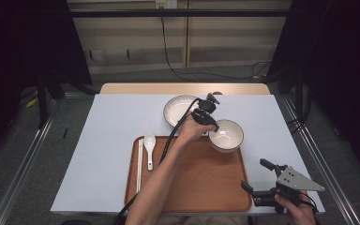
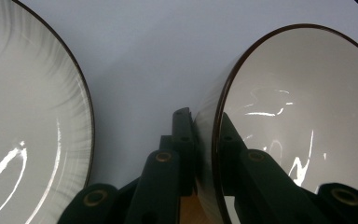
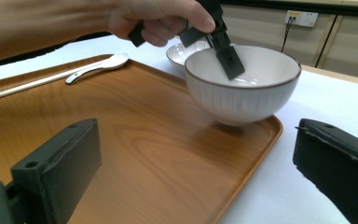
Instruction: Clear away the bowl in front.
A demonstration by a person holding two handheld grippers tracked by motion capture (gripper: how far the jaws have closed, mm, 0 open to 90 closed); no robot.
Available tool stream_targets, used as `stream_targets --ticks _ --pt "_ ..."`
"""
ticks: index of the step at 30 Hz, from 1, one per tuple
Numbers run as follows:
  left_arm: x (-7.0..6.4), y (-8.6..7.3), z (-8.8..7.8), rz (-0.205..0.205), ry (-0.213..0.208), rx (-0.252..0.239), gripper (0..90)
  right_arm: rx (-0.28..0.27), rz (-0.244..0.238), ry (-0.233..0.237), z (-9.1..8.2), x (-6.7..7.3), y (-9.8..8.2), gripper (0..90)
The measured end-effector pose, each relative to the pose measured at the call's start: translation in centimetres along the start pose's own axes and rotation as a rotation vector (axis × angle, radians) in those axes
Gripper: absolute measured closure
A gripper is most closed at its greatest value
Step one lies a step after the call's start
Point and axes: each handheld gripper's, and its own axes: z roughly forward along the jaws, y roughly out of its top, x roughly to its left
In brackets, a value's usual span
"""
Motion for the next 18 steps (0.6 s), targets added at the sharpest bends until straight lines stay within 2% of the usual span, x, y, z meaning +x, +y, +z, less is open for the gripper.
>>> stream_targets --ticks 2,4,5,6,7,8,9,10,11,13,14,15,16,18 --pt "0.0 -0.1 0.6 -0.019 0.010 -0.006 82.8 -0.001 -0.008 0.003 0.0 -0.1 0.0 0.5" --pt "0.1 -0.1 0.7 -0.017 0.009 0.004 82.8 -0.005 -0.004 0.004 0.0 -0.1 0.0 0.5" --pt "0.4 -0.3 1.0 -0.014 0.000 0.008 82.8 -0.002 0.001 0.004 0.0 0.0 0.0 0.5" --pt "0.5 -0.4 1.2 -0.034 -0.011 -0.012 82.7 0.003 -0.006 0.004 0.0 -0.1 -0.1 0.6" --pt "0.5 -0.4 1.2 -0.036 -0.014 -0.011 82.7 0.003 -0.010 0.005 0.0 -0.1 -0.1 0.5" --pt "0.5 -0.4 1.2 -0.019 -0.016 -0.001 82.8 0.001 -0.007 0.000 0.0 -0.1 -0.1 0.6" --pt "0.4 -0.3 1.3 -0.023 -0.008 -0.010 82.7 0.002 -0.003 0.002 0.1 -0.1 0.0 0.5" --pt "0.3 -0.2 1.1 -0.010 -0.003 0.009 82.8 0.003 -0.005 0.002 0.1 -0.1 -0.1 0.6" --pt "0.2 -0.2 1.2 0.000 0.012 0.008 82.8 0.005 -0.009 0.005 0.1 -0.1 -0.1 0.5" --pt "0.0 -0.3 1.3 0.005 0.009 -0.014 82.8 0.003 -0.012 0.003 0.1 -0.1 -0.1 0.6" --pt "0.0 -0.3 1.3 0.005 0.006 -0.013 82.7 0.003 -0.011 0.004 0.1 -0.1 -0.1 0.6" --pt "0.1 -0.3 1.3 0.023 0.007 0.000 82.7 0.004 -0.010 0.006 0.1 -0.1 -0.1 0.6" --pt "0.1 -0.4 1.5 0.009 -0.003 -0.016 82.7 0.004 -0.012 0.006 0.1 -0.1 -0.1 0.6" --pt "0.1 -0.3 1.4 0.033 0.005 -0.003 82.7 0.000 -0.012 0.002 0.1 -0.1 -0.1 0.6"
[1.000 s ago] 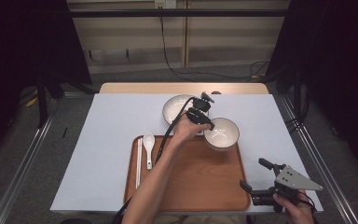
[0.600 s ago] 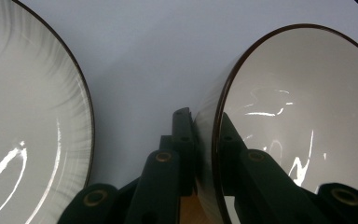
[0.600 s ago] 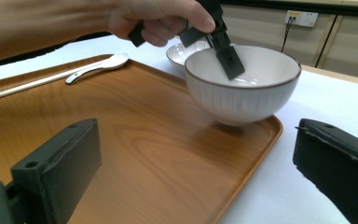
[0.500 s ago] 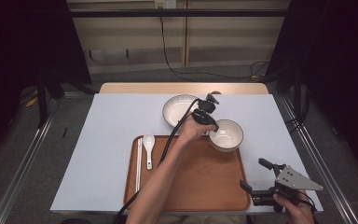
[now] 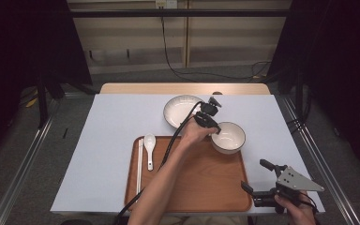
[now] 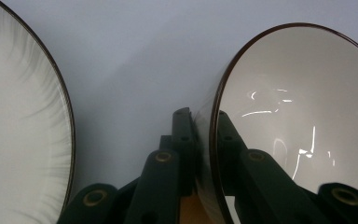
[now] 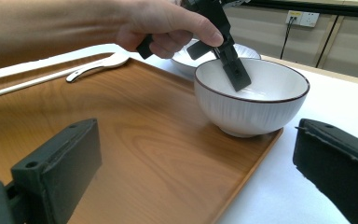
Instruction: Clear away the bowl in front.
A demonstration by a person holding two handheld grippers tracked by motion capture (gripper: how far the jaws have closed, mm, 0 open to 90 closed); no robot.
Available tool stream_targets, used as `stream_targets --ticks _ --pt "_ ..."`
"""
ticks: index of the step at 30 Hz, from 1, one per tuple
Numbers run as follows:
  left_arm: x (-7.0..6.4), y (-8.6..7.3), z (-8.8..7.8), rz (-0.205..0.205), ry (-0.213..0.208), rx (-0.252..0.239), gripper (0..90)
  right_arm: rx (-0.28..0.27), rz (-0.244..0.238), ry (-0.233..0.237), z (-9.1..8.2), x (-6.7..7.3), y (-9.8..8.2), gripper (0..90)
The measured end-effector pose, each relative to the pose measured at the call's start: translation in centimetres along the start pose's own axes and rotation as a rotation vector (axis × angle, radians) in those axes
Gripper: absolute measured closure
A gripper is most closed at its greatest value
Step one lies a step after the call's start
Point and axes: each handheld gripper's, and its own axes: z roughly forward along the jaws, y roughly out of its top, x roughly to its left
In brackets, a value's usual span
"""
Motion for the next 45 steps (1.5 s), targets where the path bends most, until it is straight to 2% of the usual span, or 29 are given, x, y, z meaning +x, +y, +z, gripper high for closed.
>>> stream_targets --ticks 4,5,9,11,14,15,19,21,22,25,29,30,31,32,33,37,38,39,40,43,45 --pt "-0.1 -0.1 0.2 0.006 0.002 -0.019 82.6 0.004 0.000 0.004 0.0 -0.1 0.0 0.6" --pt "-0.1 0.0 0.1 0.014 0.001 -0.005 82.5 0.004 -0.001 0.006 0.0 -0.1 0.0 0.6" --pt "-0.3 -0.1 0.2 0.030 0.014 -0.015 81.2 0.003 -0.003 0.010 0.0 0.0 0.0 0.6" --pt "-0.2 -0.2 0.3 0.035 0.022 -0.012 75.1 0.004 -0.001 0.009 0.0 0.0 0.0 0.6" --pt "-0.1 -0.4 0.2 0.050 0.023 -0.024 74.4 0.005 -0.001 0.012 0.0 0.0 0.0 0.6" --pt "-0.1 -0.4 0.2 0.052 0.037 -0.029 71.4 0.004 -0.001 0.013 0.0 0.0 0.0 0.7" --pt "0.3 -0.6 0.1 0.039 0.042 -0.042 63.5 0.005 0.002 0.018 0.0 0.0 0.0 0.7" --pt "0.4 -0.7 0.0 0.040 0.032 -0.052 59.6 0.006 0.000 0.018 0.0 0.0 0.0 0.7" --pt "0.4 -0.8 -0.2 0.049 0.052 -0.056 56.1 0.005 0.003 0.021 0.0 0.1 0.0 1.0" --pt "0.3 -1.0 -0.6 0.084 0.072 -0.080 47.6 0.009 -0.003 0.026 0.0 0.1 0.0 1.0" --pt "0.7 -1.2 -1.2 0.081 0.076 -0.111 35.8 0.007 0.005 0.021 0.1 0.0 0.0 1.0" --pt "1.0 -1.4 -1.6 0.094 0.069 -0.125 34.4 0.010 0.004 0.022 0.1 0.0 0.0 1.0" --pt "1.1 -1.5 -1.7 0.091 0.066 -0.147 31.6 0.008 0.005 0.021 0.1 0.0 0.0 1.0" --pt "1.3 -1.5 -2.0 0.099 0.065 -0.148 29.1 0.010 0.006 0.021 0.1 -0.1 0.0 1.0" --pt "1.4 -1.6 -2.2 0.080 0.061 -0.176 25.9 0.010 0.005 0.020 0.1 -0.1 0.0 0.9" --pt "1.7 -1.9 -3.1 0.072 0.064 -0.214 18.5 0.007 0.004 0.013 0.0 -0.1 0.0 1.0" --pt "1.9 -2.1 -3.5 0.064 0.053 -0.232 18.5 0.007 0.004 0.013 0.0 -0.1 0.0 1.0" --pt "2.2 -2.5 -4.4 0.041 0.003 -0.270 19.7 0.006 0.004 0.014 0.0 0.0 0.0 1.0" --pt "2.3 -2.7 -4.8 0.044 0.013 -0.299 19.0 0.010 0.006 0.014 0.0 0.0 0.0 1.0" --pt "2.7 -3.1 -5.9 0.044 0.105 -0.314 14.1 0.010 0.005 0.014 0.0 0.0 0.0 1.0" --pt "3.2 -3.5 -6.7 0.032 0.110 -0.332 13.5 0.008 -0.002 0.011 0.0 0.0 0.0 1.0"
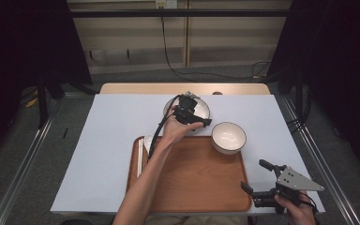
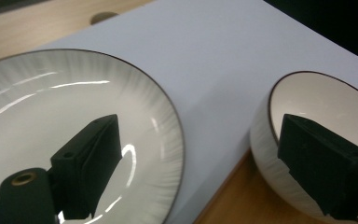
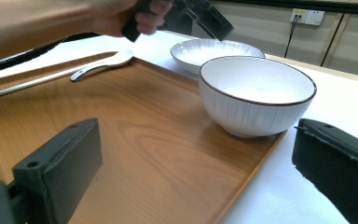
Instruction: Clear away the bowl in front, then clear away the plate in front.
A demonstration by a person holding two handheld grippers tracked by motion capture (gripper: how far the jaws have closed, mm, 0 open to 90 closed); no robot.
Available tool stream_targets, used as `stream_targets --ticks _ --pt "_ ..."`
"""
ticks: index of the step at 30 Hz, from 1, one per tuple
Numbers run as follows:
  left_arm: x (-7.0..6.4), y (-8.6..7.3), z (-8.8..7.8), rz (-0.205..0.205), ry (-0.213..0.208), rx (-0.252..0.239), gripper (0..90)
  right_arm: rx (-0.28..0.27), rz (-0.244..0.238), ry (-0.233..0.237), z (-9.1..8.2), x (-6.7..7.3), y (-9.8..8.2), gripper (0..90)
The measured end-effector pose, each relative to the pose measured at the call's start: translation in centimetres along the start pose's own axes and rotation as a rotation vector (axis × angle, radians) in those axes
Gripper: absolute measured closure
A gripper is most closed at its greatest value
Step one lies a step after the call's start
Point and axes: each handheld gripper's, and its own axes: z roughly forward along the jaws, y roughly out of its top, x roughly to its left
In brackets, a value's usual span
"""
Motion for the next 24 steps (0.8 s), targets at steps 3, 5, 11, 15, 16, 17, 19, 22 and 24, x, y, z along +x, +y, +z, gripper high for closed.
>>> stream_targets --ticks 3,5,11,15,16,17,19,22,24 --pt "0.8 -0.3 -1.0 0.006 0.037 -0.007 7.5 -0.003 0.009 -0.002 0.0 -0.1 0.0 1.0" --pt "1.0 -0.5 -1.1 -0.009 0.053 -0.022 6.8 -0.001 0.012 0.001 0.1 -0.1 0.0 1.0" --pt "3.6 -1.5 -1.9 -0.061 0.175 0.022 9.7 -0.004 0.015 0.000 0.0 -0.2 0.0 1.0" --pt "5.3 -2.0 -2.7 -0.070 0.202 -0.003 8.8 -0.006 0.008 0.009 0.0 -0.1 0.0 1.0" --pt "5.6 -2.0 -2.9 -0.081 0.214 0.001 8.4 -0.007 0.008 0.008 -0.1 -0.1 0.1 1.0" --pt "5.9 -2.1 -3.0 -0.096 0.211 -0.013 8.2 -0.008 0.007 0.008 -0.1 0.0 0.1 1.0" --pt "6.5 -2.1 -3.4 -0.080 0.223 0.004 7.8 -0.006 0.008 0.007 0.0 0.0 0.1 1.0" --pt "7.2 -2.1 -3.4 -0.118 0.241 -0.027 6.4 0.000 0.012 0.012 0.0 0.0 0.0 1.0" --pt "8.4 -2.3 -3.4 -0.140 0.280 -0.037 8.3 0.003 0.010 0.013 0.1 -0.1 0.0 1.0"
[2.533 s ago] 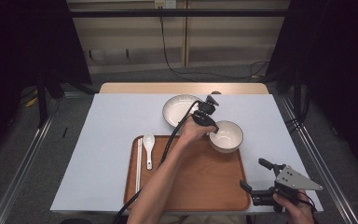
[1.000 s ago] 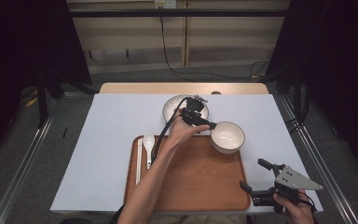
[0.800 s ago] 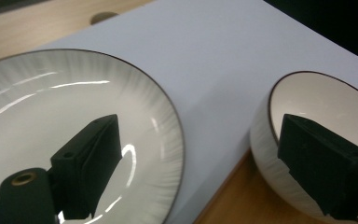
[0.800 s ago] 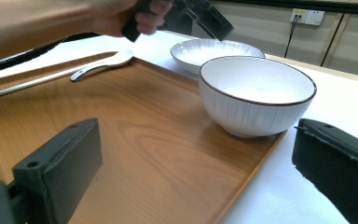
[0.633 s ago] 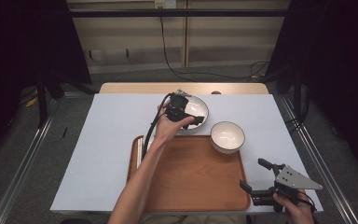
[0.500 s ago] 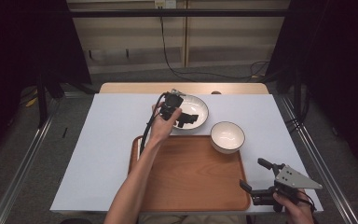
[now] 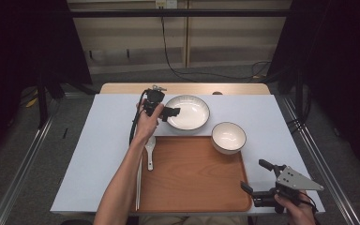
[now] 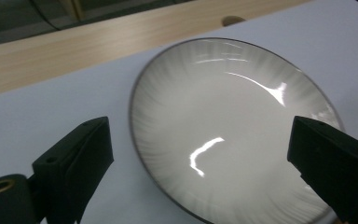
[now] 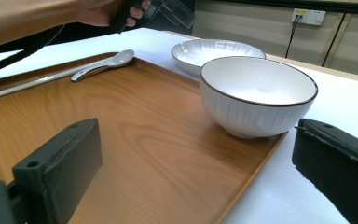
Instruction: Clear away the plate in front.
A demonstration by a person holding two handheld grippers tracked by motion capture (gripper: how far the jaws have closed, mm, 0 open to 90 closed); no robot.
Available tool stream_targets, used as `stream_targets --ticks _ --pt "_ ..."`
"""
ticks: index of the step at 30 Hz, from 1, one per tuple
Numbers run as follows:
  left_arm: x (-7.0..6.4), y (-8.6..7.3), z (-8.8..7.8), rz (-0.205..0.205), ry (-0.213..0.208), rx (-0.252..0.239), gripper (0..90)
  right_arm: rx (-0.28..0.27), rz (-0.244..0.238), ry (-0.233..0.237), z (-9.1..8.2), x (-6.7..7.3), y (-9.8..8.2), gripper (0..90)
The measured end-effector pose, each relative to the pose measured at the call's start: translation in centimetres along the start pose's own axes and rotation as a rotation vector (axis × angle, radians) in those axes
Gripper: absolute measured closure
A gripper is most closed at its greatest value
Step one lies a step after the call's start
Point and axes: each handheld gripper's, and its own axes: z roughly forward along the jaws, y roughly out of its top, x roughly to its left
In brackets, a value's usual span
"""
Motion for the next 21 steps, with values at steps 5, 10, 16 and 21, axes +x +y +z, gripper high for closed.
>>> stream_targets --ticks 5,10,16,21 --pt "1.0 0.0 0.6 -0.008 -0.008 0.067 7.0 0.001 0.000 0.000 -0.1 0.0 0.0 1.0" --pt "0.4 -0.1 2.2 -0.017 0.005 0.128 7.2 -0.003 -0.001 -0.003 -0.1 -0.1 -0.1 1.0" --pt "0.8 -0.4 3.1 -0.055 -0.010 0.190 8.2 0.000 -0.003 -0.009 -0.2 -0.1 -0.1 1.0" --pt "0.6 -0.5 3.5 -0.060 -0.040 0.215 19.3 0.004 0.002 -0.002 -0.1 0.0 -0.1 1.0"
